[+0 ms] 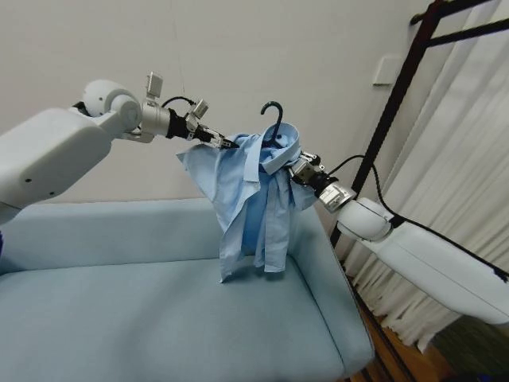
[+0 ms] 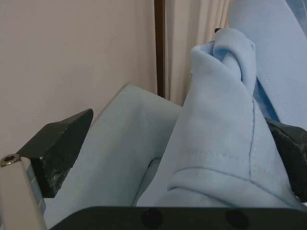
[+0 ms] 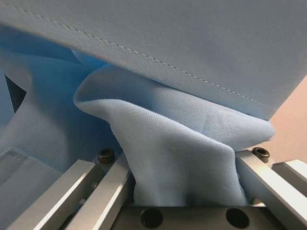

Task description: Pick up the clothes from the sofa and hang them on the clothes hanger.

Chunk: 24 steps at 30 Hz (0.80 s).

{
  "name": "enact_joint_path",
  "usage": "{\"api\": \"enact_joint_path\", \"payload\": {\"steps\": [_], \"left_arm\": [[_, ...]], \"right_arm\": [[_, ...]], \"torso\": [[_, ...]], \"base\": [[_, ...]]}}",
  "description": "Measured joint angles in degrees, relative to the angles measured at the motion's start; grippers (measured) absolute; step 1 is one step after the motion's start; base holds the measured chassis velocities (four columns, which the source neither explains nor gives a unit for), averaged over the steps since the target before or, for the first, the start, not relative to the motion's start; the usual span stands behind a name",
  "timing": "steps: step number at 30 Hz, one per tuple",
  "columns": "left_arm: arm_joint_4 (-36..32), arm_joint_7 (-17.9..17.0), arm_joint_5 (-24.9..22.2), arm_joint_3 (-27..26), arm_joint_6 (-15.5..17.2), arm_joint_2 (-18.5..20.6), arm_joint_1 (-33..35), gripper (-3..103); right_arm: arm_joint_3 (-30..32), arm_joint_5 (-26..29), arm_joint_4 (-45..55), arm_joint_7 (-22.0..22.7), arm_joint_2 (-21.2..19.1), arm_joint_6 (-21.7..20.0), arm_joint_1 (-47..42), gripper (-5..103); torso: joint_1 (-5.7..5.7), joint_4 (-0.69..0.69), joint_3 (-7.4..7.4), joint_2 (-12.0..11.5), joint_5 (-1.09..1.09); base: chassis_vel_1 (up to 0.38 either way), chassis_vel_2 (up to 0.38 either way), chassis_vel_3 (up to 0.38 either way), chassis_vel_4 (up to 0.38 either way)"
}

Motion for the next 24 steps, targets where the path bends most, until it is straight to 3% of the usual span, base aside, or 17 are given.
{"api": "enact_joint_path", "payload": {"steps": [2,5,8,9,14,17,24], "left_arm": [[0.2,0.5,0.1,0.3,0.0,-0.5,-0.2,103],[0.1,0.9,0.2,0.4,-0.1,-0.9,-0.3,97],[-0.7,0.7,0.0,0.9,-0.1,-1.1,-0.2,81],[-0.7,0.7,0.0,0.9,-0.1,-1.1,-0.2,81],[-1.9,-2.7,-1.8,1.9,0.4,-1.5,0.0,59],[-1.6,-3.0,-2.3,1.9,0.4,-2.1,0.2,54],[-0.3,-3.5,-2.9,1.3,0.3,-3.5,1.1,22]], "right_arm": [[0.0,0.0,0.2,0.0,-0.3,0.0,-0.1,10],[0.0,0.1,0.5,0.2,-0.7,0.0,-0.2,10],[0.0,0.6,0.6,0.2,-1.1,0.0,-0.2,10],[0.0,0.6,0.6,0.2,-1.1,0.0,-0.2,10],[0.0,1.0,0.1,0.2,-1.2,-0.1,-0.1,10],[0.0,1.0,-0.2,0.2,-1.1,-0.1,0.0,10],[-0.2,0.8,-1.3,0.3,-0.5,0.1,-0.1,10]], "torso": [[0.00,-0.01,0.00,0.0,0.01],[0.00,-0.02,0.00,0.0,0.00],[0.00,-0.01,0.00,0.0,0.00],[0.00,-0.01,0.00,0.0,0.00],[0.00,0.00,0.00,0.0,0.00],[0.00,-0.01,0.00,0.0,0.00],[0.00,-0.01,0.00,0.0,0.01]], "base": [[0.000,0.000,0.000,0.000],[0.000,0.000,0.000,0.000],[0.000,0.000,0.000,0.000],[0.000,0.000,0.000,0.000],[0.000,0.000,0.000,0.000],[0.000,0.000,0.000,0.000],[0.000,0.000,0.000,0.000]]}}
